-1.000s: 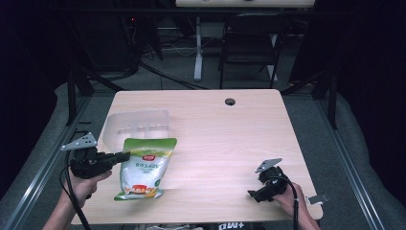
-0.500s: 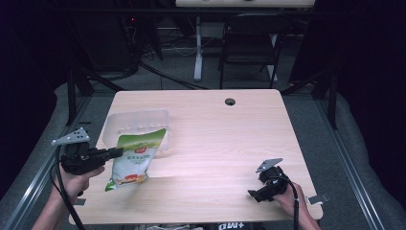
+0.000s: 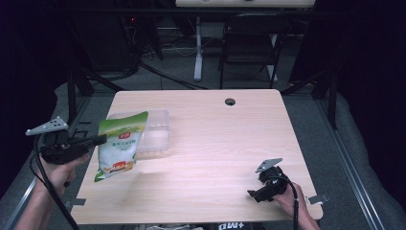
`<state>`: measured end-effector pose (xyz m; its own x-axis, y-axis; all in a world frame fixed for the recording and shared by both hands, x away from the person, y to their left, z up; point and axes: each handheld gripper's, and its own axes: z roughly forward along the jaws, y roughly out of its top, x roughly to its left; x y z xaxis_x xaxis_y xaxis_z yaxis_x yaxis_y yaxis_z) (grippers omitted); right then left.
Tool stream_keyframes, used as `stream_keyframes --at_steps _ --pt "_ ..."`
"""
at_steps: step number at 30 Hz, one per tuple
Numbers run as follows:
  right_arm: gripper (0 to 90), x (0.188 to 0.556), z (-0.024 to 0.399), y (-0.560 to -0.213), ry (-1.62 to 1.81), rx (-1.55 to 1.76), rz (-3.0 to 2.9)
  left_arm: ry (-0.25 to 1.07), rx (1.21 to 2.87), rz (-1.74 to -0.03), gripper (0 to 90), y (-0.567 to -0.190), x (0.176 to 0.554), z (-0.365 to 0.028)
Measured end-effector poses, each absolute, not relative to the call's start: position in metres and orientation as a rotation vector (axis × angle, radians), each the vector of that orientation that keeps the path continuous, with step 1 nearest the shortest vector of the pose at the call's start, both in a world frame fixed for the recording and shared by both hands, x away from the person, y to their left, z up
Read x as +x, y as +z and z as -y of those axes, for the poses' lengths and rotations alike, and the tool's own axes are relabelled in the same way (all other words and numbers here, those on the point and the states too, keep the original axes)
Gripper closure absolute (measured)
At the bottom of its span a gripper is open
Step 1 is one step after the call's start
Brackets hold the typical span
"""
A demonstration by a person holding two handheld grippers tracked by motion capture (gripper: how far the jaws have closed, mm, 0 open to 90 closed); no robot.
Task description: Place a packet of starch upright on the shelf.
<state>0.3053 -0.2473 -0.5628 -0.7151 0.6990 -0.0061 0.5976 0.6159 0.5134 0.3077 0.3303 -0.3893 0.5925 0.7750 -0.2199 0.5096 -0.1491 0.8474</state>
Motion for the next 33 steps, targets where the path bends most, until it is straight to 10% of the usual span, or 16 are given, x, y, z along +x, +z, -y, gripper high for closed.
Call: stream_keyframes --at_steps 33 --pt "7.8 0.306 0.247 -0.563 0.703 1.063 -2.636 0.640 1.639 -1.187 90.0 -0.360 0.369 -0.339"
